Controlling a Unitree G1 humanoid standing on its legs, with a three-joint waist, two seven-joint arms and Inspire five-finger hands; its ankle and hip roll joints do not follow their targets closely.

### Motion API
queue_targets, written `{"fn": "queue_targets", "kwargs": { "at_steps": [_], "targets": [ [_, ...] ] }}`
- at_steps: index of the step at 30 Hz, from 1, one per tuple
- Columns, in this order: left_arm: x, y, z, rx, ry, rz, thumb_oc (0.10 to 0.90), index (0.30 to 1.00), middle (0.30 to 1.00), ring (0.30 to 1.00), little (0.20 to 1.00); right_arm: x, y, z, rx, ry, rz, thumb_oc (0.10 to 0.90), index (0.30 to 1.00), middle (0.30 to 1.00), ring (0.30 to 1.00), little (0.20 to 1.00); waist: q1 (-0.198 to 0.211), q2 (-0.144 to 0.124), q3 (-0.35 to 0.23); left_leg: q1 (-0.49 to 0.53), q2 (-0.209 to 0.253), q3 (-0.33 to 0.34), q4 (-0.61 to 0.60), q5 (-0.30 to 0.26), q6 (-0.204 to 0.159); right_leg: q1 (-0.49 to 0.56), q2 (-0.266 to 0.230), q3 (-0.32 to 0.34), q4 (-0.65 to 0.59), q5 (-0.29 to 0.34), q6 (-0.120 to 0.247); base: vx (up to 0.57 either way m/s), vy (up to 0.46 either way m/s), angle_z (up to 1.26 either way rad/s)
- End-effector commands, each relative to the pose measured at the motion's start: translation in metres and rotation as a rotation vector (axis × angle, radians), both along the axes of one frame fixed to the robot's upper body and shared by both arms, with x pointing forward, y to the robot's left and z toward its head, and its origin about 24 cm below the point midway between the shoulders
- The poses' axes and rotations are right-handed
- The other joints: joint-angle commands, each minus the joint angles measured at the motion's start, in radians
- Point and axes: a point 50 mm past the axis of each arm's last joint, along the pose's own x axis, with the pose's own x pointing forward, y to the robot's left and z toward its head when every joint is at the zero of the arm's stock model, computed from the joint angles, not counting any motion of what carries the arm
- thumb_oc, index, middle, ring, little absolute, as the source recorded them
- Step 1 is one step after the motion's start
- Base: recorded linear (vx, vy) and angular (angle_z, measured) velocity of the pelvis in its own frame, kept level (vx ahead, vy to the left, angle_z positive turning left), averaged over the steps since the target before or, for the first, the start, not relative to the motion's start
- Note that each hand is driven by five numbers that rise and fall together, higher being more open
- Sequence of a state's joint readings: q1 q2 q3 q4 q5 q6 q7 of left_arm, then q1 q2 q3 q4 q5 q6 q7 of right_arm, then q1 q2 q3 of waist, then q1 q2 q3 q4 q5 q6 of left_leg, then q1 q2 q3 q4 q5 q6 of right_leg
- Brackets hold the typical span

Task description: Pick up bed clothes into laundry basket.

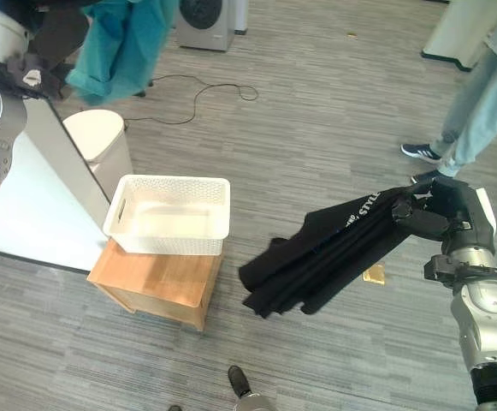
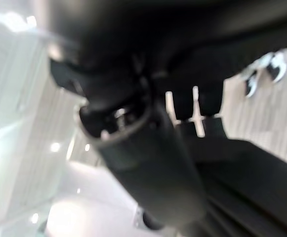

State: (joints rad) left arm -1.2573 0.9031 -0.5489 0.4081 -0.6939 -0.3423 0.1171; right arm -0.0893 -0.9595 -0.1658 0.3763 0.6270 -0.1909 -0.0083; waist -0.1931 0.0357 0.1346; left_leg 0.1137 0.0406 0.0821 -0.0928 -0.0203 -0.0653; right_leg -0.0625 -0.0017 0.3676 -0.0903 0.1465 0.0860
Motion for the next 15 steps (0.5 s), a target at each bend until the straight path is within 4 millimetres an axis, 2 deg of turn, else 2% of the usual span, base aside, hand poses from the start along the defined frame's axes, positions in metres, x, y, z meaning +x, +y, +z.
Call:
{"fn": "queue_targets", "kwargs": {
  "at_steps": [1,5,7,11,15],
  "targets": [
    [-0.019,0.027,0.061,-0.164,-0.167,0.046,0.400,0.300,0.300,0.300,0.300,-0.009,-0.010,0.086,-0.048,-0.395,-0.049,0.400,0.300,0.300,0.300,0.300,0.002,0.006,-0.082,-0.027,-0.024,0.037,0.005,-0.016,0.011,0.022,-0.005,0.008,0.124,-0.194,0.075,0.06,0.006,-0.13],
    [-0.010,0.048,0.064,-0.244,-0.116,0.116,0.400,0.300,0.300,0.300,0.300,-0.013,-0.009,0.076,-0.020,-0.393,-0.050,0.400,0.300,0.300,0.300,0.300,-0.037,0.023,-0.086,-0.023,-0.021,0.064,0.005,-0.022,0.005,0.016,0.001,0.031,0.123,-0.189,0.079,0.06,0.009,-0.22],
    [-0.011,0.058,0.066,-0.241,-0.111,0.171,0.400,0.300,0.300,0.300,0.300,-0.016,-0.001,0.072,-0.019,-0.403,-0.020,0.400,0.300,0.300,0.300,0.300,-0.056,0.033,-0.087,-0.025,-0.020,0.080,0.005,-0.024,0.003,0.009,0.003,0.044,0.117,-0.183,0.082,0.04,0.017,-0.29],
    [-0.013,0.067,0.065,-0.208,-0.105,0.225,0.400,0.300,0.300,0.300,0.300,-0.023,0.008,0.066,-0.028,-0.411,0.007,0.400,0.300,0.300,0.300,0.300,-0.076,0.047,-0.088,-0.026,-0.019,0.099,0.005,-0.025,0.003,0.006,0.006,0.057,0.111,-0.178,0.086,0.04,0.016,-0.22],
    [-0.008,0.067,0.058,-0.162,-0.081,0.262,0.400,0.300,0.300,0.300,0.300,-0.026,0.017,0.055,-0.007,-0.416,0.027,0.400,0.300,0.300,0.300,0.300,-0.085,0.059,-0.088,-0.028,-0.022,0.108,0.005,-0.026,0.005,0.005,0.006,0.063,0.104,-0.174,0.088,0.00,0.015,-0.09]
  ]
}}
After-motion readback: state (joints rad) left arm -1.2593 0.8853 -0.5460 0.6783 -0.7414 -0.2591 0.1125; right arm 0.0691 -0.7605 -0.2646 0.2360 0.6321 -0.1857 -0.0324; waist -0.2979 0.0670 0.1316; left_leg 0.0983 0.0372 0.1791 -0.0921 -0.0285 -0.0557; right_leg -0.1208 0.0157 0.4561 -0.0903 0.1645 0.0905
